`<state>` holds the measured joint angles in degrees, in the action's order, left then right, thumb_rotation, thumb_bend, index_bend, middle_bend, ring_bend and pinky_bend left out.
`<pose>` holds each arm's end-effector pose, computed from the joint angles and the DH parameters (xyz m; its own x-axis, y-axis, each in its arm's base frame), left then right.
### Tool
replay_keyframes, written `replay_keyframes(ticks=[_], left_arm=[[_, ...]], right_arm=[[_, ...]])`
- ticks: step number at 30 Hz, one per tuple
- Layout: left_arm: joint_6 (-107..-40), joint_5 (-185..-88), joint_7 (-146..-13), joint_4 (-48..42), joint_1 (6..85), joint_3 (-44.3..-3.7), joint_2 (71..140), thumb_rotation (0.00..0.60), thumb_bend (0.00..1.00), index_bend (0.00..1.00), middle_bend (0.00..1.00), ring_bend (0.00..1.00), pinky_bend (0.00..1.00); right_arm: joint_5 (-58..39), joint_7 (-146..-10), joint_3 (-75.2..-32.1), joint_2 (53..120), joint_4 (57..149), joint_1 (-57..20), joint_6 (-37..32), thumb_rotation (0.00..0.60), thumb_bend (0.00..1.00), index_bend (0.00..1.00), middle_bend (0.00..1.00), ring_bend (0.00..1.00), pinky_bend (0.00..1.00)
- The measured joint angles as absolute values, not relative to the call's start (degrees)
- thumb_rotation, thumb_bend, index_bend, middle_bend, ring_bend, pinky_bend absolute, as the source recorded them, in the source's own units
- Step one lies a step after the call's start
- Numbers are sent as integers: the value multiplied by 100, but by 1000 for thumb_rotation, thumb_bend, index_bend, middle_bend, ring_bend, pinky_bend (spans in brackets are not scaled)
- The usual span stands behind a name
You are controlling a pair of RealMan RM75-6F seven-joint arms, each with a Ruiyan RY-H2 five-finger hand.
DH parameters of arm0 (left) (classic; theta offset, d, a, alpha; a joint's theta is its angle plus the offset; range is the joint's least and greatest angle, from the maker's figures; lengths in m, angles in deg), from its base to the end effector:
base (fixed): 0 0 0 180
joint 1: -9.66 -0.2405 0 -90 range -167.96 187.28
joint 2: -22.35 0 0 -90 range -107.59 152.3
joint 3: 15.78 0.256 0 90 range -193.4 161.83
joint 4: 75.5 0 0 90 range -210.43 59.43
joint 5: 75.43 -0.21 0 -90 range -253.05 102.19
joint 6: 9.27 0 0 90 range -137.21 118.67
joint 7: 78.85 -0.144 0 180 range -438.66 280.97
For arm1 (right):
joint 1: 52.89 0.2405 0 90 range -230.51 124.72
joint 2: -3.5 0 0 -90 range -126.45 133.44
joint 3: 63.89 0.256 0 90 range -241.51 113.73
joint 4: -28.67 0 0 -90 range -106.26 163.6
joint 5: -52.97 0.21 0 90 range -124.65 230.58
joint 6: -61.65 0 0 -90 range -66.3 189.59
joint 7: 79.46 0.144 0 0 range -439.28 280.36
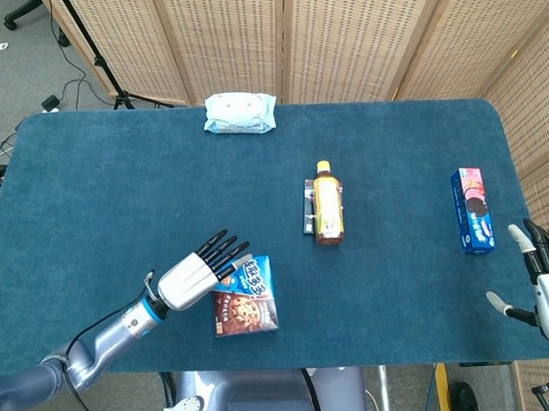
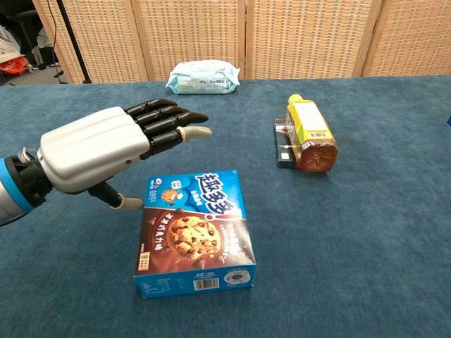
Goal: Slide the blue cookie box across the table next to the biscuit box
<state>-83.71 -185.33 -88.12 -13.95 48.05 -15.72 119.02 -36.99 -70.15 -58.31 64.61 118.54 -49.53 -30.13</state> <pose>-0.1564 0.2900 -0.0378 0.5734 -0.2057 0.7931 0.3854 -0.7865 -0.4826 -0.3066 -0.1815 0.1976 0.3254 0.1459 0.9343 -0.9380 -0.0749 0.3384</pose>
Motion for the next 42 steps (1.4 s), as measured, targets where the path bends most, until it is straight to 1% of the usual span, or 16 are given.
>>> replay_keyframes(ticks=[9,14,24,29,33,36,42], left_arm=[[-8321,-18534,-8803,-1604,5127,-1654,12343,600,0,0,0,0,0],[-8144,-18407,-8879,-1702,5354,-1778,12587,600,0,0,0,0,0],[-7708,-18020,-9235,-1505,5731,-2075,12968,600,0,0,0,0,0],[-7616,-17893,-9376,-1424,5841,-2127,13133,600,0,0,0,0,0],[-7672,-17896,-9466,-1388,5848,-2091,13072,600,0,0,0,0,0],[-7799,-17912,-9452,-1318,5806,-2052,12891,600,0,0,0,0,0],[-8385,-18027,-9209,-1033,5589,-1918,12210,600,0,0,0,0,0]], right_arm=[[-3722,-7032,-5845,6465,11867,-4953,-3017,600,0,0,0,0,0],[-3726,-7029,-5851,6465,11864,-4951,-3010,600,0,0,0,0,0],[-3672,-6917,-5822,6430,11842,-4943,-2990,600,0,0,0,0,0],[-3658,-6905,-5823,6431,11828,-4940,-2973,600,0,0,0,0,0],[-3629,-6862,-5808,6421,11816,-4943,-2978,600,0,0,0,0,0],[-3627,-6828,-5806,6413,11801,-4944,-2976,600,0,0,0,0,0],[-3633,-6821,-5813,6412,11796,-4936,-2957,600,0,0,0,0,0]])
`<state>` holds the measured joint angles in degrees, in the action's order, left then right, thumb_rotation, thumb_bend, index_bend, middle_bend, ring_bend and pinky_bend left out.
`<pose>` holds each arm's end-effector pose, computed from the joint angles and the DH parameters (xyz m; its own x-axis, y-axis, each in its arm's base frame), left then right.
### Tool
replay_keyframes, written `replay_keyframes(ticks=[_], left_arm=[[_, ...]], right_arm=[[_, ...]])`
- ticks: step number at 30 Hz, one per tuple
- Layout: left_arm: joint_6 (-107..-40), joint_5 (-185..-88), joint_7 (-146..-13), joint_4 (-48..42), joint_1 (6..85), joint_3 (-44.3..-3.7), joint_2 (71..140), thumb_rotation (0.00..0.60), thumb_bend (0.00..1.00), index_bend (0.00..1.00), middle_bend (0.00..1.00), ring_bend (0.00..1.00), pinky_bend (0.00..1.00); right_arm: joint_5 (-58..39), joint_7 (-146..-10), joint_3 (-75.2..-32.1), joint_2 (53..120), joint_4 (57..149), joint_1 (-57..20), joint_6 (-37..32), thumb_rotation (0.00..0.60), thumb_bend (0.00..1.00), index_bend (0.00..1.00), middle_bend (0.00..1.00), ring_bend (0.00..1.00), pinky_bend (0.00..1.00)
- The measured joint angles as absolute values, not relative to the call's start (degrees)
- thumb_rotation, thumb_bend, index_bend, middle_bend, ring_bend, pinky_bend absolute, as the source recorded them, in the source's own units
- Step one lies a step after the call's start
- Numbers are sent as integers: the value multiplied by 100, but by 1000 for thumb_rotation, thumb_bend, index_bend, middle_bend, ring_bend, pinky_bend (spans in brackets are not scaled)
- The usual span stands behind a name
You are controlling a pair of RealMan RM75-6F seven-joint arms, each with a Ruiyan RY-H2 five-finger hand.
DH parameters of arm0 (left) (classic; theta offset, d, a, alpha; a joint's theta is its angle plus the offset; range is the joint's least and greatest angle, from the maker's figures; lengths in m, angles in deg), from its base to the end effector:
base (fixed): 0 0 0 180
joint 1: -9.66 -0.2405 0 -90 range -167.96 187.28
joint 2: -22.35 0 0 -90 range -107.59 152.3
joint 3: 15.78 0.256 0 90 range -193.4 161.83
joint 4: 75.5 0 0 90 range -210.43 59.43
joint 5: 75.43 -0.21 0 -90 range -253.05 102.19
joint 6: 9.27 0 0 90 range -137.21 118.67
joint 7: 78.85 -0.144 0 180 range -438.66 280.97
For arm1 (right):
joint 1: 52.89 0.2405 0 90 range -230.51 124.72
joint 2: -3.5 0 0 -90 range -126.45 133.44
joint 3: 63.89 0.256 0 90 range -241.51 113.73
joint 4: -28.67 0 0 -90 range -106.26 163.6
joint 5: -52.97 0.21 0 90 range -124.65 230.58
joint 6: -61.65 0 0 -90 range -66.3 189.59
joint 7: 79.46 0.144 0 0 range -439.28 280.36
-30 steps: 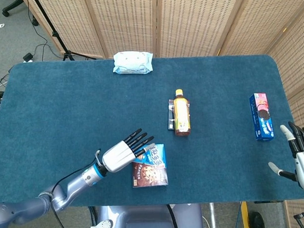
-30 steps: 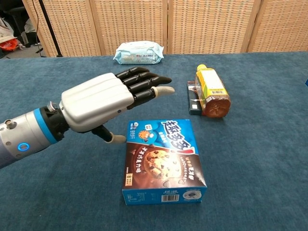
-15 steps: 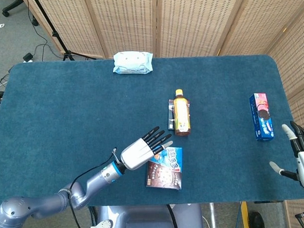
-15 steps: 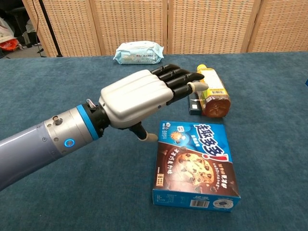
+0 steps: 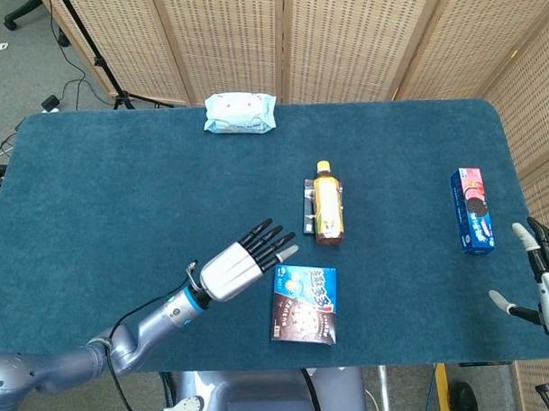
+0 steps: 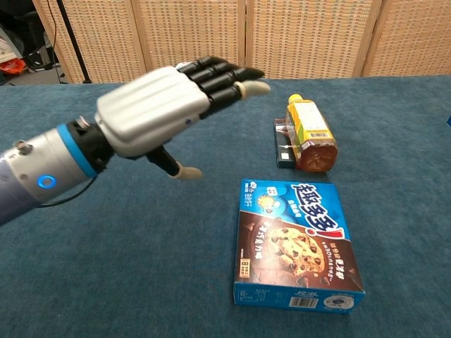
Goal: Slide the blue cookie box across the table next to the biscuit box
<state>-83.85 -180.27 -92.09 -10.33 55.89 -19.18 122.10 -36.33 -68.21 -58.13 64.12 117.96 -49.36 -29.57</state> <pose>-0.0894 0.3076 -0.0436 0.4666 -0.2734 0.8411 0.3834 -0.7945 -0.4709 -0.3100 -0.1834 0.2014 0.3114 0.1412 0.9397 -0.9439 -0.0688 0.3231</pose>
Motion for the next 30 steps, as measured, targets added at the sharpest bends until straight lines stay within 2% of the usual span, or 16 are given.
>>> replay_keyframes(ticks=[6,12,14,17,19,21,24,26,30], left_arm=[[-8858,-17950,-8964,-549,5112,-1731,11199,600,0,0,0,0,0],[-9124,-17422,-9053,488,4253,-1443,9846,600,0,0,0,0,0],[-9359,-17240,-8951,737,3842,-1315,9407,600,0,0,0,0,0],[-9716,-16983,-8602,979,3320,-1178,9013,600,0,0,0,0,0],[-9849,-16819,-8322,1092,3057,-1120,8861,600,0,0,0,0,0],[-9960,-16576,-8000,1238,2777,-1068,8689,600,0,0,0,0,0],[-10071,-16223,-7688,1432,2433,-1028,8448,600,0,0,0,0,0],[-10129,-16099,-7503,1506,2266,-1025,8356,600,0,0,0,0,0],[-10195,-15985,-7279,1427,2047,-1061,8294,600,0,0,0,0,0]], right_arm=[[-3698,-6894,-5851,6438,11817,-4913,-2918,600,0,0,0,0,0],[-3964,-6758,-5850,6489,11721,-4830,-3000,600,10,0,0,0,0],[-4144,-6593,-5836,6524,11569,-4785,-3122,600,78,0,0,0,0],[-4557,-6367,-5841,6544,11325,-4657,-3267,600,315,10,0,0,0],[-4901,-6276,-5867,6520,11222,-4522,-3313,600,541,48,0,0,0],[-5266,-6227,-5909,6466,11178,-4339,-3308,600,716,83,0,0,0],[-5811,-6154,-6007,6326,11218,-4002,-3188,600,915,110,0,0,0],[-6122,-6144,-6065,6225,11283,-3758,-3043,600,987,118,0,0,0],[-6643,-6431,-6136,6053,11572,-3218,-2493,600,1000,148,0,0,0]])
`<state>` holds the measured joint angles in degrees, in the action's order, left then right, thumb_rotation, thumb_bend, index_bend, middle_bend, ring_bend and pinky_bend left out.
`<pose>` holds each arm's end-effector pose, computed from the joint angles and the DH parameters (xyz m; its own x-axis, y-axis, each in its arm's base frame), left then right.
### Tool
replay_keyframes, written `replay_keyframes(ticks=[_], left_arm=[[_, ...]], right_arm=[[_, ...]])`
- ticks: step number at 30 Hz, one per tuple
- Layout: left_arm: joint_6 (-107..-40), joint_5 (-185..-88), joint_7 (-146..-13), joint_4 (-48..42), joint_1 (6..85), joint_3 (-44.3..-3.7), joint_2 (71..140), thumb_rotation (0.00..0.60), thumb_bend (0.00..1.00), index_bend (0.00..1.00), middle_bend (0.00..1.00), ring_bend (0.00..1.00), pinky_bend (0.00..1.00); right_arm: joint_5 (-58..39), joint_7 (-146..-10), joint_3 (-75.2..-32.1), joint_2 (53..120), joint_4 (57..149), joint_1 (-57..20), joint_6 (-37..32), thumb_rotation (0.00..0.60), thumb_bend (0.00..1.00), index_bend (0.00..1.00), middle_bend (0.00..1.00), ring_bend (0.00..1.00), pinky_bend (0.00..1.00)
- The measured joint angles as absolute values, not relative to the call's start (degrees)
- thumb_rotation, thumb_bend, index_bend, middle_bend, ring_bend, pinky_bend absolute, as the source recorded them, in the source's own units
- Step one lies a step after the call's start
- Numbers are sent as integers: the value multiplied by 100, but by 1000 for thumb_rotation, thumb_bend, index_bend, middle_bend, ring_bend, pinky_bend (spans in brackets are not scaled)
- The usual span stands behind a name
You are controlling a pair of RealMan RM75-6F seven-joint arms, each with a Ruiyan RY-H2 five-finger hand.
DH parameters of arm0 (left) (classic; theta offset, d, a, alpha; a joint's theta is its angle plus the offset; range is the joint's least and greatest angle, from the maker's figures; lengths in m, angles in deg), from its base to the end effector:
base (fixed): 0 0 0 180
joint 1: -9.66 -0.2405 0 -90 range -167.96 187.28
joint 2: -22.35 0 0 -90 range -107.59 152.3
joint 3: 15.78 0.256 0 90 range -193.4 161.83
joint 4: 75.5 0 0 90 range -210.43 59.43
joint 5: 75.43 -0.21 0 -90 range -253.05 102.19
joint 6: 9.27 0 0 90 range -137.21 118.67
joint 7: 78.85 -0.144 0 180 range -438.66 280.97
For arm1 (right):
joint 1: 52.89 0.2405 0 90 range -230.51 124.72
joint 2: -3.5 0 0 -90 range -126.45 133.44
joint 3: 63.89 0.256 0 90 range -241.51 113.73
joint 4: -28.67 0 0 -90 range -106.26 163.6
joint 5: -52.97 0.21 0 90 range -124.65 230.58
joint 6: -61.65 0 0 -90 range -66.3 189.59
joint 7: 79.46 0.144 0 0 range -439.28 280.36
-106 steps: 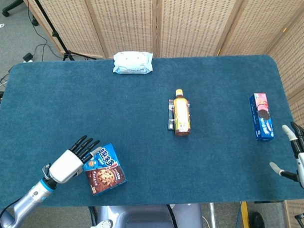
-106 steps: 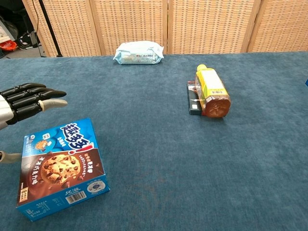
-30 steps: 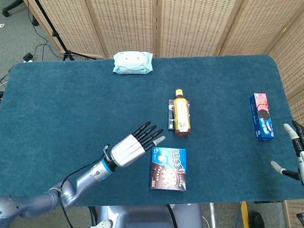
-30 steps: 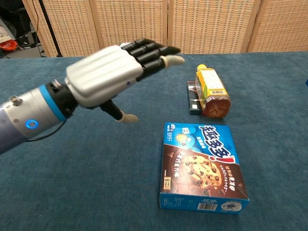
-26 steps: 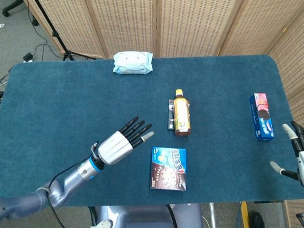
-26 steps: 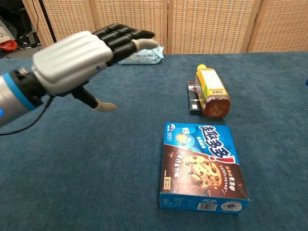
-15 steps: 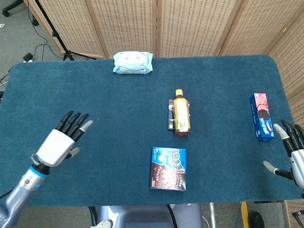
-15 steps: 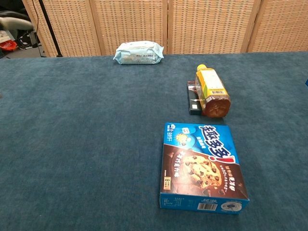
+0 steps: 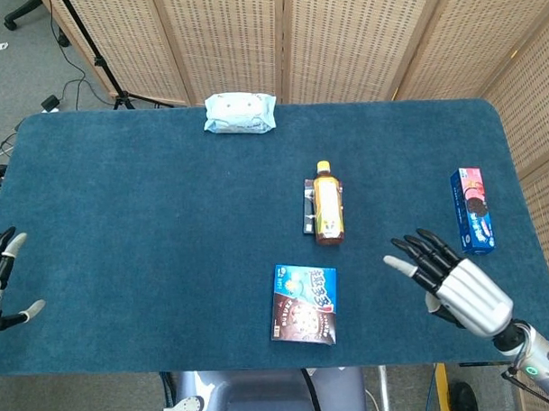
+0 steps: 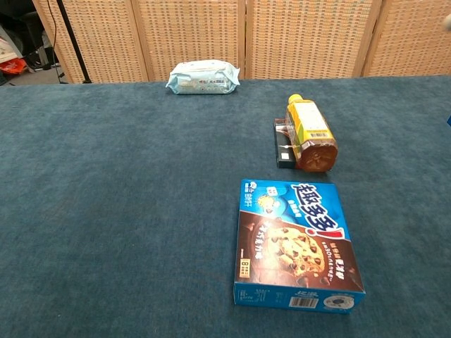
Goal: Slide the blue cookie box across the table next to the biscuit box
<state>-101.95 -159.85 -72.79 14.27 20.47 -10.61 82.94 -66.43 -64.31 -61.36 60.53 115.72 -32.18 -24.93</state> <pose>-0.3123 0.1861 0.1859 0.4034 -0.0432 0.9140 0.9112 -0.0716 -0.4056 -0.2168 -0.2262 0.1662 0.4291 0.0175 0.9031 -0.6095 -0.7323 0.3038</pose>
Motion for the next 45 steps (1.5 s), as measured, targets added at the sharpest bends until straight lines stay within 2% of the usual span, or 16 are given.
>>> replay_keyframes(ticks=[11,15,21,33,39,45], left_arm=[[-9993,-15974,-6913,1085,1889,-1274,8410,600,0,0,0,0,0],[-9966,-16027,-6926,1076,1862,-1324,8421,600,0,0,0,0,0],[-9864,-16046,-6983,1098,1824,-1383,8418,600,0,0,0,0,0],[-9683,-16038,-6977,1100,1790,-1473,8417,600,0,0,0,0,0],[-9586,-16048,-6971,1086,1783,-1515,8430,600,0,0,0,0,0],[-9577,-16068,-6969,1084,1754,-1559,8433,600,0,0,0,0,0]], right_arm=[[-6888,-7499,-6006,6009,12708,-1999,-323,600,1000,206,28,0,1],[-6531,-7820,-5833,6185,13152,-1452,688,600,1000,230,78,0,15],[-5703,-8386,-5467,6725,13565,-688,1753,600,1000,254,106,0,26],[-4248,-9447,-5032,7629,13642,-126,2683,600,1000,278,141,10,45],[-3198,-10390,-5027,8211,13285,56,2925,600,1000,279,179,49,45],[-2343,-11395,-5158,8674,13080,228,2864,600,1000,296,209,70,45]])
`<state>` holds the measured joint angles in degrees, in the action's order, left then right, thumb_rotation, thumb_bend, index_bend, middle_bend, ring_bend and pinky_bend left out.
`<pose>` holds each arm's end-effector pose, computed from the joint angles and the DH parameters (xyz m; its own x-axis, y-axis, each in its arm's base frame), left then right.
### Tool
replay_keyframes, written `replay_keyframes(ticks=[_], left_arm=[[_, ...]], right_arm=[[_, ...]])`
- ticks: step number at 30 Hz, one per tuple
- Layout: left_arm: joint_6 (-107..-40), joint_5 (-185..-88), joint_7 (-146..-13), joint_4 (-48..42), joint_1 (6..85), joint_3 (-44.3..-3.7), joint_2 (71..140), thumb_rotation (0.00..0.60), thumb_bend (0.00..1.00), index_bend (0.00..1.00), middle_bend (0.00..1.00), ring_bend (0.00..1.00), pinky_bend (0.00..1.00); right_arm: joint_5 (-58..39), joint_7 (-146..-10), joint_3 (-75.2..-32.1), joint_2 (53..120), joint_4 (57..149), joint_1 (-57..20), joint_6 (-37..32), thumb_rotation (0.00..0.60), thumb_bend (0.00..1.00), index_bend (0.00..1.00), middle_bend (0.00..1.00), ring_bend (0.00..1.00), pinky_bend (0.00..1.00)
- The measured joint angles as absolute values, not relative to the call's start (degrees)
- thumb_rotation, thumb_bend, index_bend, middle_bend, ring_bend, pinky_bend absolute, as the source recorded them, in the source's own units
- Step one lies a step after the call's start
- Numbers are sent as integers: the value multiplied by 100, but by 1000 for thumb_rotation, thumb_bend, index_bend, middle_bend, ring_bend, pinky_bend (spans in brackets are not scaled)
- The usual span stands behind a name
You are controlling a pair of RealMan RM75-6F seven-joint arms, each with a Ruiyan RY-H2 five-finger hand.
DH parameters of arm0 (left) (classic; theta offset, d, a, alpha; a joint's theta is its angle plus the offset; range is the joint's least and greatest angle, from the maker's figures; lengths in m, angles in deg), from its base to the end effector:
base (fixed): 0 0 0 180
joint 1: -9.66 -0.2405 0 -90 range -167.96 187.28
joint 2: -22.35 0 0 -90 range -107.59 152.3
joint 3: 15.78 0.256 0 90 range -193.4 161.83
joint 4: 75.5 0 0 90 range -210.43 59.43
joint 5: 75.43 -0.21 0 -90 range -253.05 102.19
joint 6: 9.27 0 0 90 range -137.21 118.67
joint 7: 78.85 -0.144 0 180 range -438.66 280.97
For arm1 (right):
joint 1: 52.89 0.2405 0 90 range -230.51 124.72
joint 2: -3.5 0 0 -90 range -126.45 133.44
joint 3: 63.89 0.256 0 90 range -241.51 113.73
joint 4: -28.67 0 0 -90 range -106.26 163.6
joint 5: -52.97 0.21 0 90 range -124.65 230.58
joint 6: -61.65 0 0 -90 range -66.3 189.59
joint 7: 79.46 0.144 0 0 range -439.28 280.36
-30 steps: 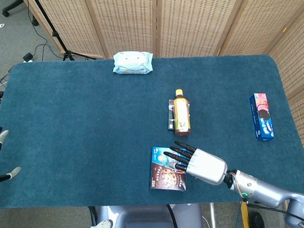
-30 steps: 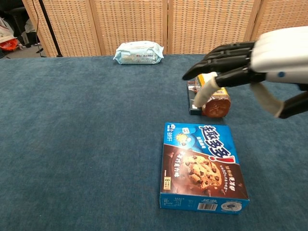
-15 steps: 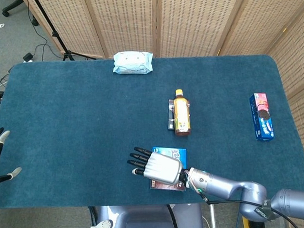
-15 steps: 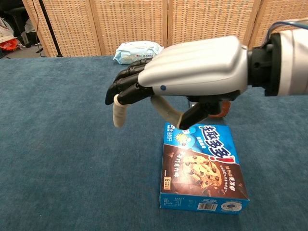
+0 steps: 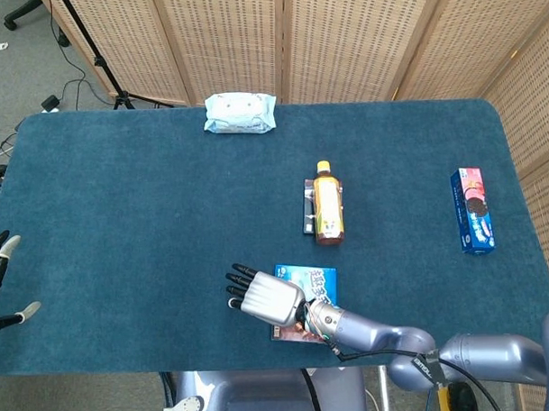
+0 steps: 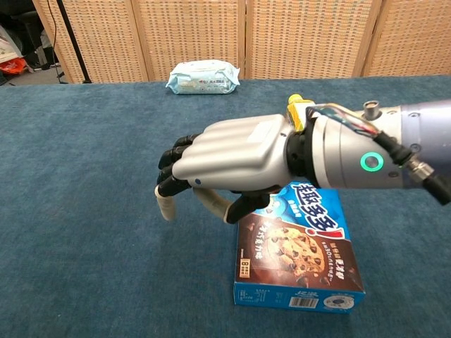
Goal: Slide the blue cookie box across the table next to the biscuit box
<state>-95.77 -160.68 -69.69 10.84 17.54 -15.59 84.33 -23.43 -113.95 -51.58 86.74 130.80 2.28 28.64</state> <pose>-0.3284 0.1893 0.1804 0.3815 -0.0021 0.9244 0.9238 -0.0352 -0.3813 -0.0180 -0.2784 -0.0368 0.7617 -0.0879 0.6419 -0.3364 -0.9004 0.2759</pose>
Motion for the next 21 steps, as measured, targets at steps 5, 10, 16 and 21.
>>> replay_keyframes(ticks=[5,10,16,21], left_arm=[[-9526,-16068,-6957,1064,1747,-1587,8436,600,0,0,0,0,0],[-9518,-16091,-6941,1064,1725,-1613,8433,600,0,0,0,0,0],[-9472,-16125,-6939,1061,1724,-1629,8438,600,0,0,0,0,0],[-9447,-16146,-6968,1072,1725,-1639,8445,600,0,0,0,0,0]], right_arm=[[-1674,-12068,-5350,8921,13043,389,2677,600,1000,313,229,93,45],[-1064,-12661,-5630,9018,13152,569,2431,600,1000,348,265,126,85],[-622,-13341,-6143,8907,13394,742,2123,600,1000,418,334,182,87],[-491,-13664,-6490,8688,13646,835,1908,600,1000,477,396,214,87]])
